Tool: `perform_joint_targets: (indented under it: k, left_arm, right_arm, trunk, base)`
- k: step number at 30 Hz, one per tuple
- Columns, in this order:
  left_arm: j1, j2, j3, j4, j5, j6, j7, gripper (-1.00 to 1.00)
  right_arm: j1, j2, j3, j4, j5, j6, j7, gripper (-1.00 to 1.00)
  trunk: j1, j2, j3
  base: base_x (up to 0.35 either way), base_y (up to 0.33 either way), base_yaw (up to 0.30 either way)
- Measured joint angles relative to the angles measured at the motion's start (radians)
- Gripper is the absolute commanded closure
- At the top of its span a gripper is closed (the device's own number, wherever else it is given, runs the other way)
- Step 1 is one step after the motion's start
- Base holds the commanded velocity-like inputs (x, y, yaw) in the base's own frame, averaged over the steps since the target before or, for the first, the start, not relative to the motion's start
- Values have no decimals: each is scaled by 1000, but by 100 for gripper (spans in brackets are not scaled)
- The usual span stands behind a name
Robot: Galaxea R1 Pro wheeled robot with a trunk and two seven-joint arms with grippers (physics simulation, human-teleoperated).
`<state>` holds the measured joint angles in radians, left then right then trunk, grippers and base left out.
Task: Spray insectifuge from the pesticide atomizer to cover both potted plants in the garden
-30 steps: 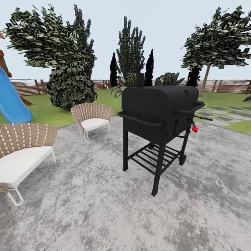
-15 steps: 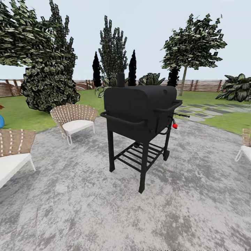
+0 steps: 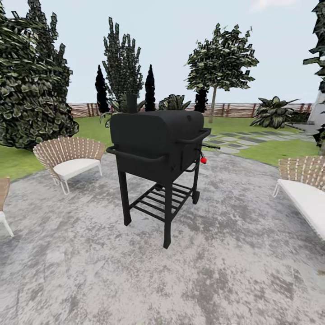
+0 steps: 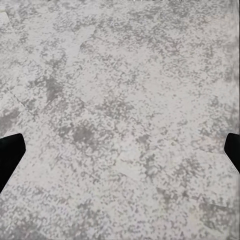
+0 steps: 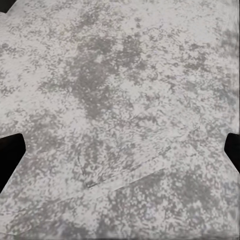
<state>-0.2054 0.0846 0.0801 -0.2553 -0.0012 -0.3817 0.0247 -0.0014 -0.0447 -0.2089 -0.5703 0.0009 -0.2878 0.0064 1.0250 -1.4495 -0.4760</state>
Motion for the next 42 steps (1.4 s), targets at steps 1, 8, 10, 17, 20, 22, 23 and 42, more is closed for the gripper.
perform_joint_targets:
  k: [1, 8, 10, 17, 20, 22, 23, 42]
  left_arm:
    - [0, 0, 0, 0, 0, 0, 0, -100]
    - [-1, 0, 1, 0, 7, 0, 1, -100]
    - [-1, 0, 2, 0, 10, 0, 0, -100]
    - [-1, 0, 0, 0, 0, 0, -2, -100]
    - [0, 0, 0, 0, 0, 0, -2, -100]
    - [0, 0, 0, 0, 0, 0, -2, -100]
    - [0, 0, 0, 0, 0, 0, -2, -100]
    - [-1, 0, -3, -1, -4, 0, 3, -100]
  right_arm:
    - [0, 0, 0, 0, 0, 0, 0, -100]
    - [0, 0, 0, -1, 1, 0, 0, -100]
    - [0, 0, 0, -2, 0, 0, 0, -100]
    - [0, 0, 0, -5, -1, 0, -1, -100]
    - [0, -1, -1, -5, -1, 0, -1, -100]
    - [0, -2, -1, -5, -1, 0, -1, -100]
    - [0, -2, -1, -5, -1, 0, -1, -100]
    - [0, -34, -2, -11, 1, 0, 1, -100]
  trunk:
    - [0, 0, 0]
    - [0, 0, 0]
    - [0, 0, 0]
    - [0, 0, 0]
    - [11, -21, -9]
    - [19, -35, -16]
    - [23, -42, -19]
    - [96, -175, -78]
  base:
    - [0, 0, -300]
    - [0, 0, -300]
    - [0, 0, -300]
    - [0, 0, -300]
    - [0, 0, -300]
    - [0, 0, -300]
    - [0, 0, -300]
    - [0, 0, -300]
